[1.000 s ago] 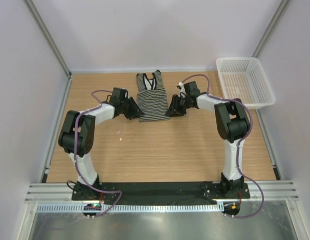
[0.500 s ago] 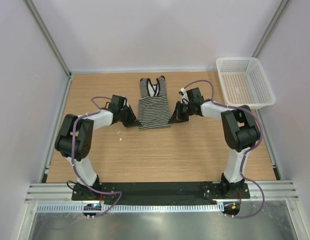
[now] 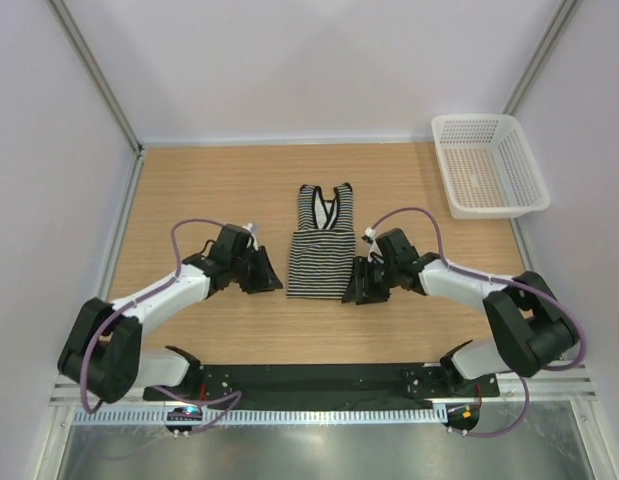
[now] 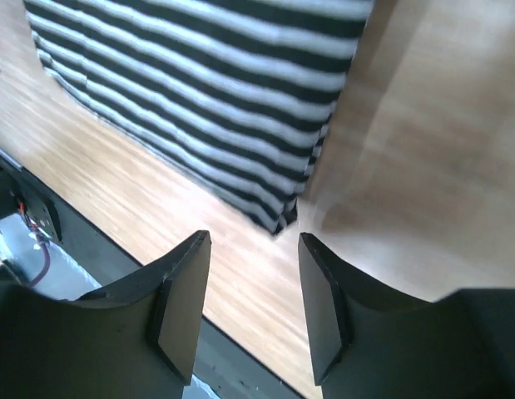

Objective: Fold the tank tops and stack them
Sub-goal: Fold the tank top

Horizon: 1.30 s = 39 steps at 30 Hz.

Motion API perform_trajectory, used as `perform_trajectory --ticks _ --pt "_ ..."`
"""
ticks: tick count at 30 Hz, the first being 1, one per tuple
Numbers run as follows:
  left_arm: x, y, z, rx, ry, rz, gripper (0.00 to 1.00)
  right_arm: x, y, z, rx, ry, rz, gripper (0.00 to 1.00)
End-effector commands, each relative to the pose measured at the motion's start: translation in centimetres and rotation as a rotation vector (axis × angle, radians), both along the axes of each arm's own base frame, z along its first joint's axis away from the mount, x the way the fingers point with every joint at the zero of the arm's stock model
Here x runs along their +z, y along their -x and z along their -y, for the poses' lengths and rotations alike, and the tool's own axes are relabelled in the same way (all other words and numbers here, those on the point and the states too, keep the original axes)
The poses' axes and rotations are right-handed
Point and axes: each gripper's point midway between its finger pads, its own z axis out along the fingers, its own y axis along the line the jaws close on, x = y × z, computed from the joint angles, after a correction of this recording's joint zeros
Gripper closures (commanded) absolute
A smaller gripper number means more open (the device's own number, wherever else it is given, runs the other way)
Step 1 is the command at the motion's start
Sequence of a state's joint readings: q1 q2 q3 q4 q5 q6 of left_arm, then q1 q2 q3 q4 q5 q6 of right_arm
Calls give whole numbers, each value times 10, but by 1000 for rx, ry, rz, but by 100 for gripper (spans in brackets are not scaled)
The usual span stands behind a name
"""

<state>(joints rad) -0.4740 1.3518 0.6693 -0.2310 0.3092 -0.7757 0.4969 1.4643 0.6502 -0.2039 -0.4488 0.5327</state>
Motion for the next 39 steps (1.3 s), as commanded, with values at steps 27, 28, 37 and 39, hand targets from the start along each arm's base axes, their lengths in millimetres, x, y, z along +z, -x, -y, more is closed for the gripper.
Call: perform_trajectory --ticks 27,28,37,39 --pt "-14 0 85 -70 130 80 76 55 -141 -115 27 -473 205 99" --pt "-22 2 84 -72 118 64 76 49 -145 -114 16 -476 198 98" --pt "-71 32 67 -83 14 -55 79 9 -185 -98 -70 -408 148 98" --pt "-74 36 63 -83 -5 -66 79 17 -196 -101 -72 -451 163 98"
